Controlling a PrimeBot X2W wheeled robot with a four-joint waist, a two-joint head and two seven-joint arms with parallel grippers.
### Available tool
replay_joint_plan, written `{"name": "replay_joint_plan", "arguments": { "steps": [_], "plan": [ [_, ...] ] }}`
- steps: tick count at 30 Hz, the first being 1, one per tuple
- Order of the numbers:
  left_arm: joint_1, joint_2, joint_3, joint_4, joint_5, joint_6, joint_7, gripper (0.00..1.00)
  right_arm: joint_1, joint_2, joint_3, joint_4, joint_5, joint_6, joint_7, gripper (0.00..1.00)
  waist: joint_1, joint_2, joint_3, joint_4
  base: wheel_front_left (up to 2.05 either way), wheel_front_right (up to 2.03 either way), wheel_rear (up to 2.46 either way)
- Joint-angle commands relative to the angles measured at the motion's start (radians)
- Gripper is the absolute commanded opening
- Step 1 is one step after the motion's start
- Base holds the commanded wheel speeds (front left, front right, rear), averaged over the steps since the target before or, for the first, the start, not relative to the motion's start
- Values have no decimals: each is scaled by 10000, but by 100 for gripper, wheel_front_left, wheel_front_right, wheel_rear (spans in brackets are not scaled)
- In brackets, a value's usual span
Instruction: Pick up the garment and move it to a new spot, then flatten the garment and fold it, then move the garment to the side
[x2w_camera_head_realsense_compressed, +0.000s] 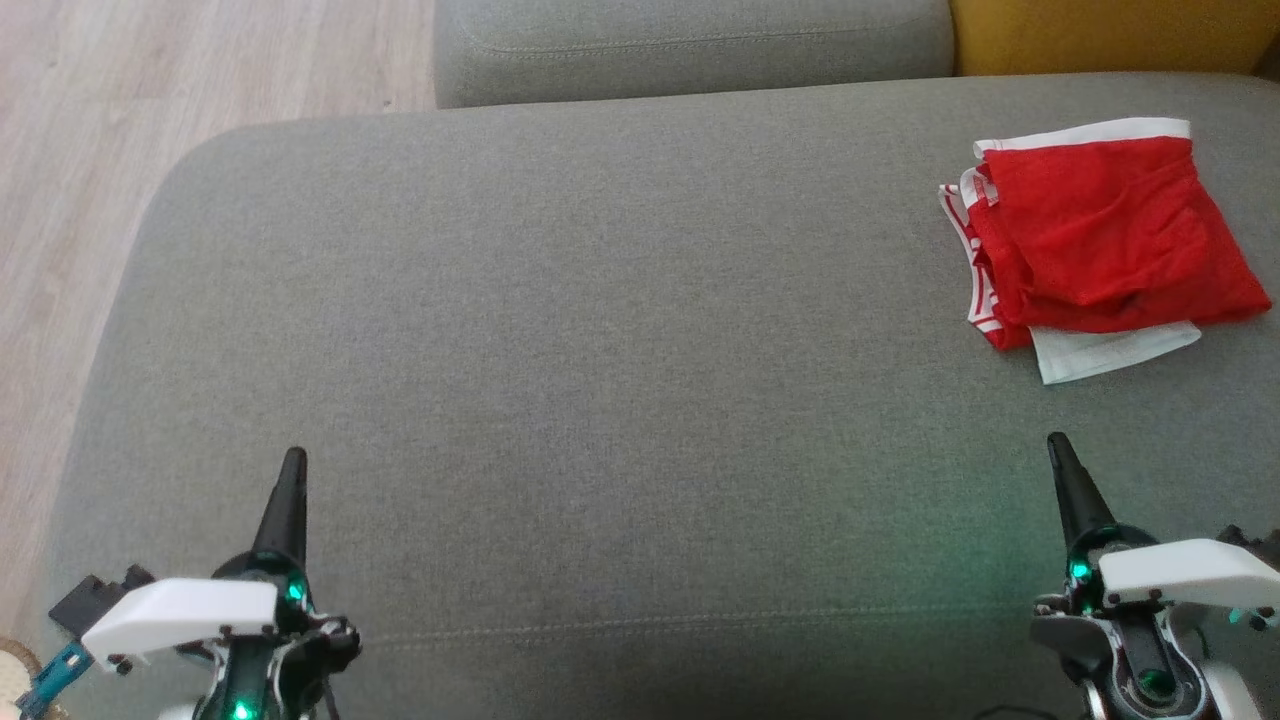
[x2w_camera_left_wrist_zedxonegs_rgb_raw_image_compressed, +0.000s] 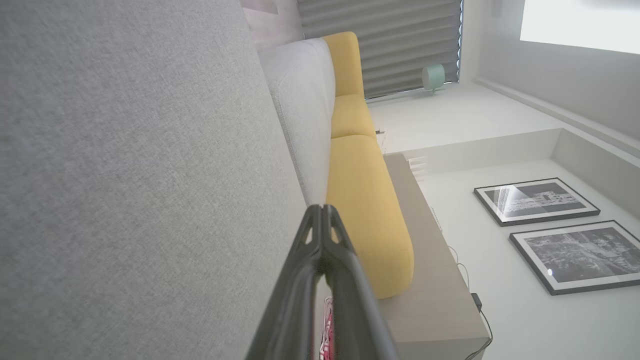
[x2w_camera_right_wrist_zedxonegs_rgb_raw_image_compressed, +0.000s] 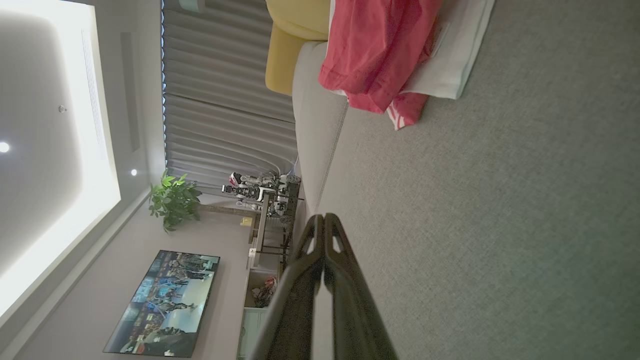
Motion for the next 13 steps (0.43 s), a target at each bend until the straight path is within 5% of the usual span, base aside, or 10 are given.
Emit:
{"name": "replay_joint_plan", "arguments": {
  "steps": [1,13],
  "plan": [
    [-639,183,417,-235,-271,-99,92,0,-537,1,100,-323,314,-1,113,0,0,0,-1,-11,0,0,0],
    [-789,182,692,-31,-1356,-220,426,0,-556,9,-42,-316,1571,-1,436,0,0,0,-14,-101,0,0,0]
  ]
}}
